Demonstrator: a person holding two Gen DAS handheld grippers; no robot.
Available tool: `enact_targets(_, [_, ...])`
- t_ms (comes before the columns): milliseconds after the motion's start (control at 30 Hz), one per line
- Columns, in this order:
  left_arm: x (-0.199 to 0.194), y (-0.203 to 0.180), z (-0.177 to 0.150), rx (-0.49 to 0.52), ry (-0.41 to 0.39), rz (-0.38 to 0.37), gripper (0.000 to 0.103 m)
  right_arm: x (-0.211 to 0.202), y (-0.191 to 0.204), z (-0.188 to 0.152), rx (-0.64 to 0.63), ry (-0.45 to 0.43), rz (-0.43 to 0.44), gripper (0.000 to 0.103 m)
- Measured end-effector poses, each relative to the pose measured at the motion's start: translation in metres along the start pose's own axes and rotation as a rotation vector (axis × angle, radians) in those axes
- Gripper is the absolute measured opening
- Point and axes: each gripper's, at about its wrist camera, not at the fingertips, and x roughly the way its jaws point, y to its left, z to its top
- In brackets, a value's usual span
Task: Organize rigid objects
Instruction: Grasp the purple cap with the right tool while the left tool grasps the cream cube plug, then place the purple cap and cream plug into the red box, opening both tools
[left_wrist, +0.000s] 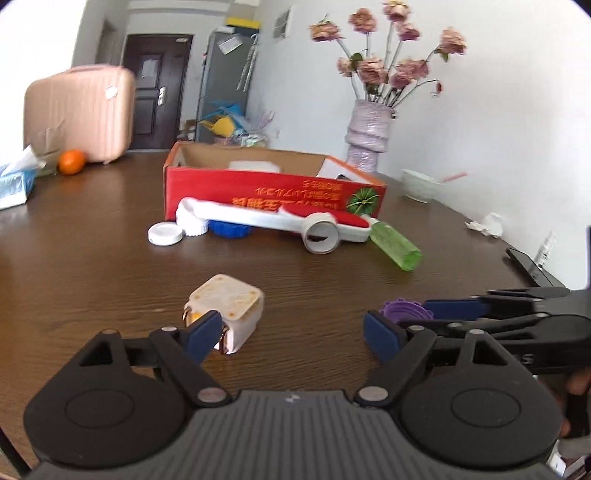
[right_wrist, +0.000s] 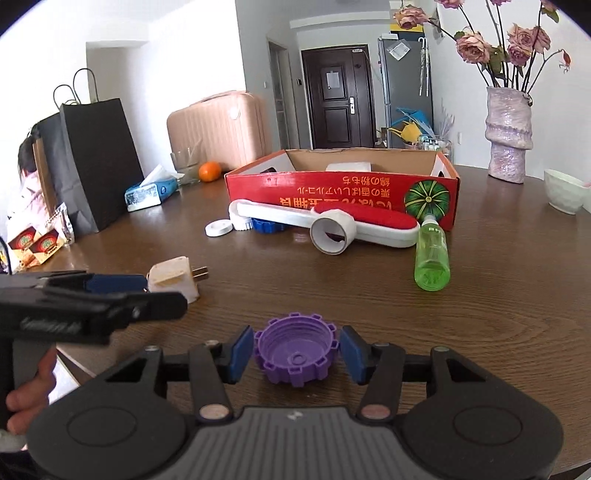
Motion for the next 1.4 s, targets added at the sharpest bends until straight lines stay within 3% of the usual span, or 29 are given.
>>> enact_targets(133, [-0.005, 0.005, 0.003, 0.048, -0.067, 0.135, 0.088, 0.008, -0.004, 0.000, 0.011, 0.005, 0.006, 0.051])
enact_targets(233, [0.004, 0.013, 0.009, 0.052, -0.056, 0.123, 0.091, 0.017, -0.004, 0.006, 0.023, -0.001, 0.018, 0.046])
enact_targets(300, [0.018, 0.021, 0.015, 0.009, 0.012, 0.091, 0.091, 0.024, -0.004, 0.011, 0.023, -0.002, 0.023, 0.046])
enact_targets(433, [0.030, 0.032, 0.017, -0.071, 0.090, 0.083, 0.068, 0.029, 0.004, 0.018, -0.032, -0.011, 0.022, 0.050])
enact_targets(533, [0.026, 0.029, 0.012, -0.050, 0.093, 0.047, 0.070, 0.025, 0.009, 0.017, -0.071, -0.024, 0.024, 0.064])
enact_targets(600, [0.030, 0.029, 0.012, -0.058, 0.099, 0.051, 0.075, 0.028, 0.012, 0.015, -0.090, -0.009, 0.013, 0.063])
enact_targets(667, [0.038, 0.031, 0.013, -0.074, 0.112, 0.064, 0.073, 0.033, 0.013, 0.014, -0.094, 0.006, 0.006, 0.063])
enact_targets(800, [0.045, 0.025, 0.014, -0.025, 0.112, 0.073, 0.040, 0.040, 0.010, 0.015, -0.079, 0.026, 0.005, 0.054])
enact_targets(1100, [0.035, 0.020, 0.017, -0.054, 0.082, 0.109, 0.039, 0.029, 0.003, 0.014, -0.049, -0.013, 0.012, 0.054])
enact_targets(1233, [0.032, 0.023, 0.043, -0.016, 0.041, 0.094, 0.039, 0.024, -0.010, 0.027, 0.006, -0.015, 0.035, 0.053])
enact_targets(1400, [0.053, 0.041, 0.105, 0.007, -0.046, 0.088, 0.039, 0.017, -0.034, 0.072, 0.011, -0.120, 0.009, 0.053])
